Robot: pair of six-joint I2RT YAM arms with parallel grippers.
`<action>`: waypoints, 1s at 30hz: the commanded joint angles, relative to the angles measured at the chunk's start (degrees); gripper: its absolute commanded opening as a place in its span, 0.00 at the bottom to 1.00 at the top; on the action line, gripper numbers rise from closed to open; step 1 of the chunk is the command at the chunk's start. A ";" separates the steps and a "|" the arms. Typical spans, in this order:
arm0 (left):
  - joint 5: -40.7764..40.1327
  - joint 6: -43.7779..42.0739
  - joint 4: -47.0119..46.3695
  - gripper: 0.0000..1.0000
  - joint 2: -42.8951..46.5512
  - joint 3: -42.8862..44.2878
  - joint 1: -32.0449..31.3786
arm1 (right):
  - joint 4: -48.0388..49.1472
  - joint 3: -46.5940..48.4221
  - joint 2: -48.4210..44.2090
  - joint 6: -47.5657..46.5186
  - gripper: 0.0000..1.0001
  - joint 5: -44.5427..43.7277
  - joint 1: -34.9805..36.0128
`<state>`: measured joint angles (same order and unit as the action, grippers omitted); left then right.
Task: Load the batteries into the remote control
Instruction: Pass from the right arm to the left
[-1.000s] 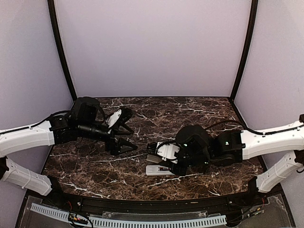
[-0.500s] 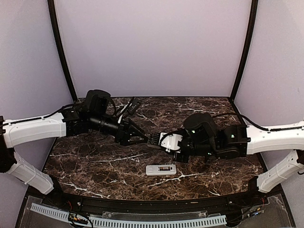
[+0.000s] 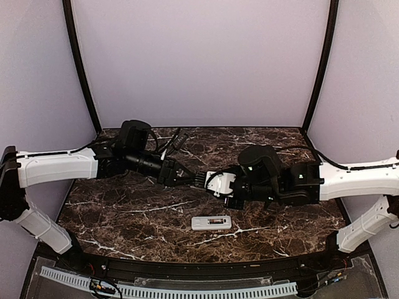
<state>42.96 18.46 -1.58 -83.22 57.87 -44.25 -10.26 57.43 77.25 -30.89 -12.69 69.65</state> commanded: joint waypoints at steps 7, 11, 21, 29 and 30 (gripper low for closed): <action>4.01 1.90 -3.61 0.35 0.18 -1.21 0.04 | 2.84 2.85 2.27 -1.28 0.16 -0.37 -0.81; 3.86 1.13 -2.85 0.33 0.10 -1.26 0.04 | 2.91 3.10 2.13 -1.51 0.16 -0.15 -1.03; 3.99 0.06 -1.44 0.13 -0.48 -0.76 0.09 | 4.27 3.29 2.10 -2.29 0.16 -0.22 -1.05; 4.46 -0.03 -1.24 0.00 0.91 -0.30 0.06 | 5.14 3.61 2.00 -2.59 0.16 -1.31 -1.23; 4.35 -0.06 -1.23 0.00 1.02 -0.30 0.05 | 5.23 3.61 2.01 -2.46 0.16 -1.27 -1.26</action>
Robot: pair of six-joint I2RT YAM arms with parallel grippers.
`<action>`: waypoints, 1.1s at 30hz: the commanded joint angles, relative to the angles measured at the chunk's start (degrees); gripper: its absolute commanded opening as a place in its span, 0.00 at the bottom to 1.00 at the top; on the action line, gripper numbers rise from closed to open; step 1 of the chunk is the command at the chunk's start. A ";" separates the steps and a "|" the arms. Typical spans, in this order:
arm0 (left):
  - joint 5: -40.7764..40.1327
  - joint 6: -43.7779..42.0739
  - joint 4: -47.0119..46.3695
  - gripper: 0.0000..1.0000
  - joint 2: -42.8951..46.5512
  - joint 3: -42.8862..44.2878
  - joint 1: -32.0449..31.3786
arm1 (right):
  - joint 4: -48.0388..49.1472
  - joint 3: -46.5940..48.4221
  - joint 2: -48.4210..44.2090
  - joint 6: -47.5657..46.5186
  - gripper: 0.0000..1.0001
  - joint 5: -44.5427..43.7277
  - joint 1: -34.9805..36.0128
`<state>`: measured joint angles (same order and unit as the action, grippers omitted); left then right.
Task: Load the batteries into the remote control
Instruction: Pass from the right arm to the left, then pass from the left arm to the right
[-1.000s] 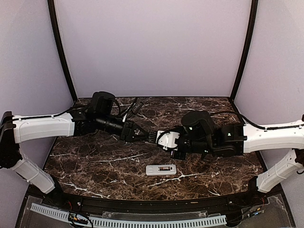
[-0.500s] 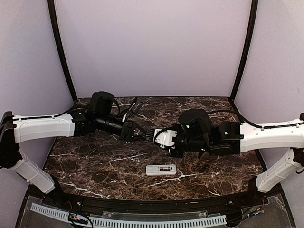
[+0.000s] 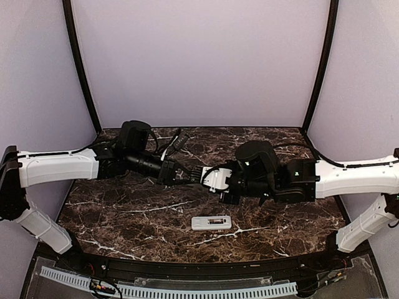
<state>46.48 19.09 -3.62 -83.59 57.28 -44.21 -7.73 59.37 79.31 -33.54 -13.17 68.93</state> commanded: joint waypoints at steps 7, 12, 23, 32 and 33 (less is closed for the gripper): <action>-0.87 -1.15 0.21 0.00 3.25 0.42 0.00 | 1.80 2.83 -1.70 6.53 0.40 0.23 -1.72; -7.48 -3.83 -3.81 0.00 7.91 0.15 0.00 | -3.41 6.08 -4.26 26.05 0.65 19.86 -10.15; -8.23 -0.66 -17.01 0.00 10.59 -1.85 -0.37 | 17.32 -0.89 -4.87 54.15 0.68 48.39 -18.39; -7.18 0.70 -19.60 0.00 9.65 -1.46 -1.11 | 29.94 -1.45 -0.91 57.90 0.49 50.94 -18.37; -7.01 0.80 -19.61 0.00 9.49 -1.42 -1.13 | 30.07 -1.04 -0.43 57.89 0.47 50.93 -18.39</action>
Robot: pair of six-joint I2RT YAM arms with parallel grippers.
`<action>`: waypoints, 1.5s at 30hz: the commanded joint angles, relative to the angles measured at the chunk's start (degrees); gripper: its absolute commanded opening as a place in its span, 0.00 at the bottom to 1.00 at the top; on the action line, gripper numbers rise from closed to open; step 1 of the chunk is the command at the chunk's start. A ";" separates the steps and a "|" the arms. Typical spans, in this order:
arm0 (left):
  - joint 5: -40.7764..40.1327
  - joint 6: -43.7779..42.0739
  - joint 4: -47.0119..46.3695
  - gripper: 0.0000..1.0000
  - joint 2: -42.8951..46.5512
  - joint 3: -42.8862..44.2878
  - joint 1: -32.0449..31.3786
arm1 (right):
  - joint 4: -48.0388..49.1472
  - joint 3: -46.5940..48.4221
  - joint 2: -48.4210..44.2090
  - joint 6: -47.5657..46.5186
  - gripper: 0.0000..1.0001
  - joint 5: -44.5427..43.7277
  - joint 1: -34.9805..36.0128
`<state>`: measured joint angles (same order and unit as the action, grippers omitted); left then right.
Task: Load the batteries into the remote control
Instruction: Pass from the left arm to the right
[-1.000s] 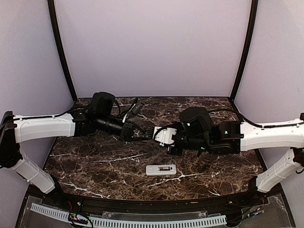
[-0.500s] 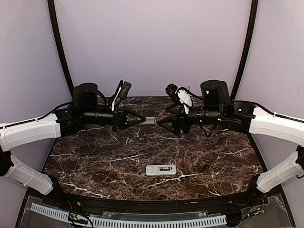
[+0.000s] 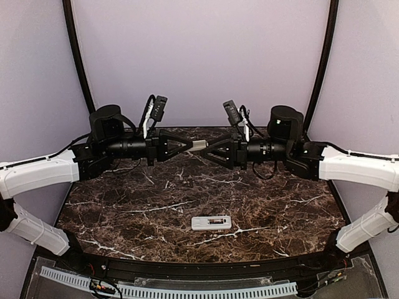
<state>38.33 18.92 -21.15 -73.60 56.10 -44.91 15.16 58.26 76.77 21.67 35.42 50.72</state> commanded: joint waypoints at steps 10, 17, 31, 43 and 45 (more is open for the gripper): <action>1.60 0.20 -2.42 0.00 -0.76 -0.03 -1.35 | 12.41 0.79 5.00 4.52 0.21 4.61 -0.18; 1.69 -0.65 -1.59 0.00 -0.43 -0.10 -1.67 | 12.82 0.05 4.32 4.48 0.09 4.76 -0.25; -0.61 -6.44 3.23 0.48 0.00 0.42 -1.76 | 3.10 1.96 3.00 3.47 0.00 2.44 -0.19; -21.40 -39.55 29.32 0.71 4.81 -3.30 -3.02 | -21.68 -3.07 1.37 13.86 0.00 -9.42 -0.93; -22.38 -42.68 29.99 0.71 3.95 -5.09 -4.20 | -20.97 -6.09 2.11 17.67 0.00 -9.15 -0.89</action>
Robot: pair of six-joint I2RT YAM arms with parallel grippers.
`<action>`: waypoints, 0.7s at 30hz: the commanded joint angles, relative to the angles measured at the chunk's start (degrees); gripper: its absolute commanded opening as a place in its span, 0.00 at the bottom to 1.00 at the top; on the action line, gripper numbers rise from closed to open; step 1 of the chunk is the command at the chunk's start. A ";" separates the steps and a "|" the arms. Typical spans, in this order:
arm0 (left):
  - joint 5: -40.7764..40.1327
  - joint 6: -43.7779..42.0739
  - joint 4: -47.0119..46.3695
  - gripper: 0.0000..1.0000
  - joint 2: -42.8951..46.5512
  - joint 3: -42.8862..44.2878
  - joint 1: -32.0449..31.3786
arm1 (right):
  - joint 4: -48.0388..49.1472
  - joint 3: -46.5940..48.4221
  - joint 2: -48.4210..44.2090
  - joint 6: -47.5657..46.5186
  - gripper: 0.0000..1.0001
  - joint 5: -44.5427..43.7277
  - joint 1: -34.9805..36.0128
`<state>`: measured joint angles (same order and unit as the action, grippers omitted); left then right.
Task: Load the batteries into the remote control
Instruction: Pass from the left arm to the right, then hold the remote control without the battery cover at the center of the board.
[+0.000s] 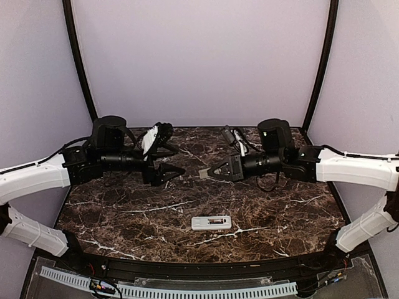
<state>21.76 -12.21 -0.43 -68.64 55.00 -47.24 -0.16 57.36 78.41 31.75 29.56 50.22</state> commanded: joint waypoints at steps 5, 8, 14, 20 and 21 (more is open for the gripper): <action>-5.41 -17.27 9.33 0.75 -5.81 -6.18 -6.01 | -1.26 -11.71 3.48 14.85 0.00 -2.85 -0.38; -4.98 -18.31 8.92 0.77 -11.40 -5.68 -7.42 | 1.05 -13.30 6.59 17.09 0.00 -2.07 -0.38; -4.89 -19.02 6.55 0.81 -19.16 -5.22 -9.10 | 3.40 -13.59 11.19 18.85 0.00 -0.96 -0.38; -3.55 -18.49 4.33 0.84 -24.12 -5.44 -9.22 | 5.97 -15.21 13.27 21.84 0.00 -0.30 -0.43; -3.54 -18.17 3.96 0.85 -25.08 -5.43 -9.20 | 6.54 -15.49 13.59 22.32 0.00 -0.03 -0.41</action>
<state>17.02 -30.04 5.43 -91.94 49.82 -56.16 2.44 43.46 90.32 51.16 28.51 50.17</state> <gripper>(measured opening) 0.839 0.017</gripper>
